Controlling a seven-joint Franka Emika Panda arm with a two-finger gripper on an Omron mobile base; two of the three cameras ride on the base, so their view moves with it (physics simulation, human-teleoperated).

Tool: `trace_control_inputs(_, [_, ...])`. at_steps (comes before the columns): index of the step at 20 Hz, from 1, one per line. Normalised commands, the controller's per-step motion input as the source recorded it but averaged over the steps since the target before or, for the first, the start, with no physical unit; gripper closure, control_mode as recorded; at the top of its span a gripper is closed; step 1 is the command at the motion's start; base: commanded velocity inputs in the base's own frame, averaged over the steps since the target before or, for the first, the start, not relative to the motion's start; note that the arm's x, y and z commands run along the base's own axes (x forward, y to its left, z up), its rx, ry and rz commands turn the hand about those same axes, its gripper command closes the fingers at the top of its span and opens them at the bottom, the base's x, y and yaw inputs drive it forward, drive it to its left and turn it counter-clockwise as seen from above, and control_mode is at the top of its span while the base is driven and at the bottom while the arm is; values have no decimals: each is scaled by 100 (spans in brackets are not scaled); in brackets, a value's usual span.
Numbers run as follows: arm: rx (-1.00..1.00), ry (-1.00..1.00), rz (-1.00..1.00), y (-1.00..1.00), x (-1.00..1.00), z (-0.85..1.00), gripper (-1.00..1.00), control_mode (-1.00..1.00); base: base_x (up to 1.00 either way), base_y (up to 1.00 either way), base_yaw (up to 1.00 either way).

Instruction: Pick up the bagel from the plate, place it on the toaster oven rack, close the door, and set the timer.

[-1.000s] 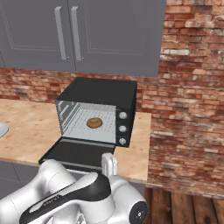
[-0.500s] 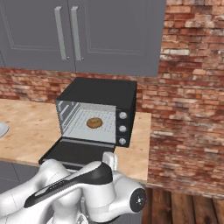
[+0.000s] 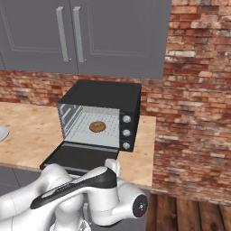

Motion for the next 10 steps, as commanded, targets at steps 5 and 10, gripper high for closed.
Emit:
trace_control_inputs(5, [4,0,0,14,17,-15,-100,-100,0,0,0])
trace_control_inputs(10, [4,0,0,1,28,-11,-100,-100,0,0,0])
